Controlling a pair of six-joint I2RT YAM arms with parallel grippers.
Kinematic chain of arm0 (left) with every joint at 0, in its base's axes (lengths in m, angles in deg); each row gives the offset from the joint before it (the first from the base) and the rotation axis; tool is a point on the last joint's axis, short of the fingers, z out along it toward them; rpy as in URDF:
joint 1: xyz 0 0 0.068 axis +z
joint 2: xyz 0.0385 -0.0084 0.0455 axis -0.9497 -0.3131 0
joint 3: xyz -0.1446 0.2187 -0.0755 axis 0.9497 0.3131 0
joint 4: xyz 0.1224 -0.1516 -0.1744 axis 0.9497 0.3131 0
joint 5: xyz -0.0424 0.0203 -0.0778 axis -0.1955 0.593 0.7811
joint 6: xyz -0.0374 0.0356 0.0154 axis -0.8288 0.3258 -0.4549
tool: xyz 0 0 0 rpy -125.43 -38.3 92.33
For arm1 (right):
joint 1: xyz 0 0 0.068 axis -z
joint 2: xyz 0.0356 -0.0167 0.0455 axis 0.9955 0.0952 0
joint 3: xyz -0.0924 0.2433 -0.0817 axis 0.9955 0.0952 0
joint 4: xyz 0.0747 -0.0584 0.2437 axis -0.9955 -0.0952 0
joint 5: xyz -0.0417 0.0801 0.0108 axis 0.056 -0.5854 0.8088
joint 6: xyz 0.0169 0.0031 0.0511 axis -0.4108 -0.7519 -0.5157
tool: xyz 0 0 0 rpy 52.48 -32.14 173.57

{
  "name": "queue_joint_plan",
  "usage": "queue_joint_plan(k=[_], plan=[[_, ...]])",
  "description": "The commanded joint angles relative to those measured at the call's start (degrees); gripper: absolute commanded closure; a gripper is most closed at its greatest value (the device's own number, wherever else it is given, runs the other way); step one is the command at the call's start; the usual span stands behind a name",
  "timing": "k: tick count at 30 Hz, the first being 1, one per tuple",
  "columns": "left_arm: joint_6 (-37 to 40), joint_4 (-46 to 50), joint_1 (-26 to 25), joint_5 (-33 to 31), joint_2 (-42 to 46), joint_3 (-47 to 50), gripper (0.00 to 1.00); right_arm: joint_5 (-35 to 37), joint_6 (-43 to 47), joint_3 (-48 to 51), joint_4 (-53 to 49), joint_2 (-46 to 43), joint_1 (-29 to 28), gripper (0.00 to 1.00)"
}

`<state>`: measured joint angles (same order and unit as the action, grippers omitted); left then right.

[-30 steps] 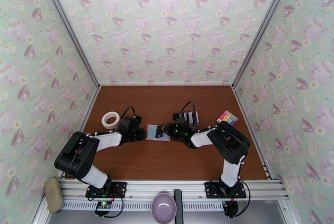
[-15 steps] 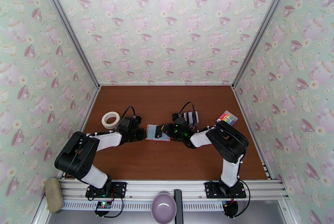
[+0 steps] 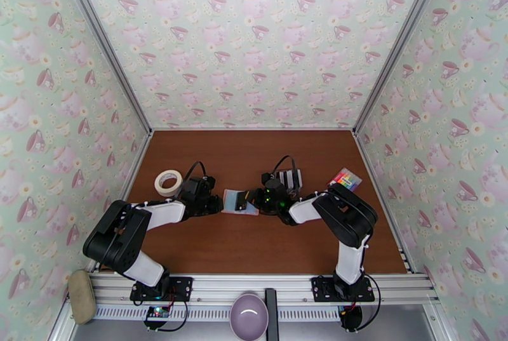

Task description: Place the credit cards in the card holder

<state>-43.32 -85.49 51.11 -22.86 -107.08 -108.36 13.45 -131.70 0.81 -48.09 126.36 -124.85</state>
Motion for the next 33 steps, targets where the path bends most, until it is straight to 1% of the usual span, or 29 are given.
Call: queue_joint_plan(k=[1,5,6,8,12,17,20,33], plan=[[-0.1,3.2,-0.5,0.9,-2.9,0.7,0.86,-1.1,1.1,-1.3,-4.2,0.9,-0.1,0.9],[-0.1,3.2,-0.5,0.8,-2.8,0.7,0.86,-0.4,2.1,-2.3,-7.6,-0.2,-0.1,0.73],[-0.1,3.2,-0.5,0.8,-2.8,0.7,0.86,-0.1,2.6,-2.8,-9.0,-0.5,-0.1,0.7],[-0.2,3.2,-0.5,0.9,-2.8,0.7,0.86,0.6,3.5,-3.4,-11.5,-1.3,-0.1,0.68],[-0.1,3.1,-0.5,0.9,-2.8,0.7,0.86,1.5,5.4,-5.0,-16.5,-2.5,-0.2,0.66],[-0.1,3.0,-0.5,1.1,-2.9,0.7,0.86,4.6,9.6,-10.2,-28.5,-3.6,-1.5,0.63],[-0.1,2.9,-0.5,1.2,-2.9,0.7,0.86,5.8,11.4,-13.5,-33.9,-3.1,-2.7,0.62],[0.1,2.6,-1.4,2.1,-3.7,0.3,0.86,5.4,12.7,-19.8,-38.4,1.1,-5.7,0.61]])
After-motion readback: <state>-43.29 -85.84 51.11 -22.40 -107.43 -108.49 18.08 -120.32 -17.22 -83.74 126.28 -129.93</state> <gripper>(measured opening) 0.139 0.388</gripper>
